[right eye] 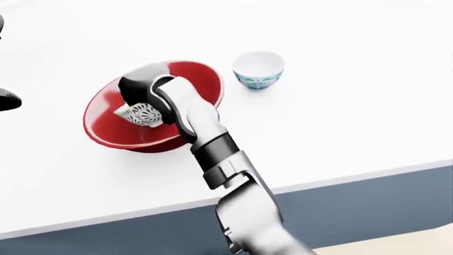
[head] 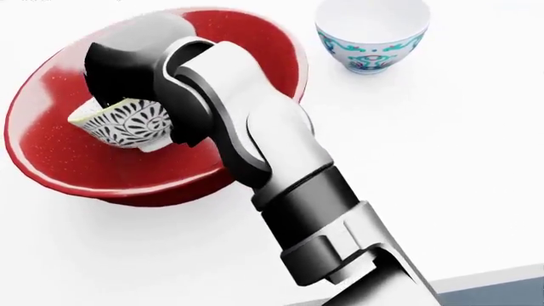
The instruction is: Stack the bowls from largest to smallest.
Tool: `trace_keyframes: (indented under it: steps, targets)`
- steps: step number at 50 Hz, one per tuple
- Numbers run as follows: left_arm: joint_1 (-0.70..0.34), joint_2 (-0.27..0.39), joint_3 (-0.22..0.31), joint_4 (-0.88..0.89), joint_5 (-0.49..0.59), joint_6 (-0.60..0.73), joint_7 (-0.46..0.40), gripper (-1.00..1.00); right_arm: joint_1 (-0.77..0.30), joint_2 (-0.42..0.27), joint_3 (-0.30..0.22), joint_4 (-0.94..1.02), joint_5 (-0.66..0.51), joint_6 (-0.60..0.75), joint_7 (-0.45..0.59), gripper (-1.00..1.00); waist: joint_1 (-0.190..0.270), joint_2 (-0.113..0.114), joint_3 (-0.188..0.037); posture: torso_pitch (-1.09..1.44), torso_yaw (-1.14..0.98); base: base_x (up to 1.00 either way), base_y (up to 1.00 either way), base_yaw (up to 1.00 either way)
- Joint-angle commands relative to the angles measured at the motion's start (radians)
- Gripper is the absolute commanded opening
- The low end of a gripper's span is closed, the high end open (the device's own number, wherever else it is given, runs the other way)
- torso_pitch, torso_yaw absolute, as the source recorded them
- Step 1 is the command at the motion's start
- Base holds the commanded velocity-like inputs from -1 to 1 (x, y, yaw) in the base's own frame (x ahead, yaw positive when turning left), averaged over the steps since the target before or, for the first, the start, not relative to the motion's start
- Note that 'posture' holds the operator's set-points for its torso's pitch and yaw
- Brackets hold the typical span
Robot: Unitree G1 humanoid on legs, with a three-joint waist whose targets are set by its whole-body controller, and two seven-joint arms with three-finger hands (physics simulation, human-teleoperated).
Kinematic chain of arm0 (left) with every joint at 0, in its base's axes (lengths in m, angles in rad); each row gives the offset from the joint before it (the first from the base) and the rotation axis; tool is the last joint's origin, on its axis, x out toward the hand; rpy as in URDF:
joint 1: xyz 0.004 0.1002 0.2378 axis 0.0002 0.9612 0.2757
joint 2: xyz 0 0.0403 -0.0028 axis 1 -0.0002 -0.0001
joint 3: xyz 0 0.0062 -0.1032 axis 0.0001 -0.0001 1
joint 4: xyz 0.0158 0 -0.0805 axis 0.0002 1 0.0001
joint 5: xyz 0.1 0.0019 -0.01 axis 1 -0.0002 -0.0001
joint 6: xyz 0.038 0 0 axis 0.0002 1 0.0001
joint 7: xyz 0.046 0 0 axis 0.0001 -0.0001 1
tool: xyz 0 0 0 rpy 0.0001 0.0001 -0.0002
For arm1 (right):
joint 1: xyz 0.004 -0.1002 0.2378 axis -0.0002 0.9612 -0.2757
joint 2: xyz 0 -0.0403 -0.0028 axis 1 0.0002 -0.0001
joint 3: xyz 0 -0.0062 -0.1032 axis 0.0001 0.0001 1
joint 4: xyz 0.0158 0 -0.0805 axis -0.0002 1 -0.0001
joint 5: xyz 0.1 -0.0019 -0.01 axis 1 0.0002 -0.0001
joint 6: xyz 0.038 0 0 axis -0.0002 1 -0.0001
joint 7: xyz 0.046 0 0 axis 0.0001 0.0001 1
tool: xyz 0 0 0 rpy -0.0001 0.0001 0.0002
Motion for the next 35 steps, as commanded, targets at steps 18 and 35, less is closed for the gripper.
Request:
trace_keyframes:
  steps: [18, 35]
  targets:
    - [-0.007, 0.032, 0.032, -0.002, 0.000, -0.034, 0.006, 1.00, 0.046, -0.001, -0.009, -0.248, 0.002, 0.011, 0.116, 0.26, 0.004, 0.004, -0.026, 0.00, 0.00, 0.00, 0.00, 0.00]
    - [-0.010, 0.055, 0.030, -0.002, -0.024, -0.042, 0.024, 1.00, 0.099, -0.020, -0.014, -0.490, 0.023, 0.030, 0.301, 0.31, 0.000, -0.002, -0.022, 0.00, 0.00, 0.00, 0.00, 0.00]
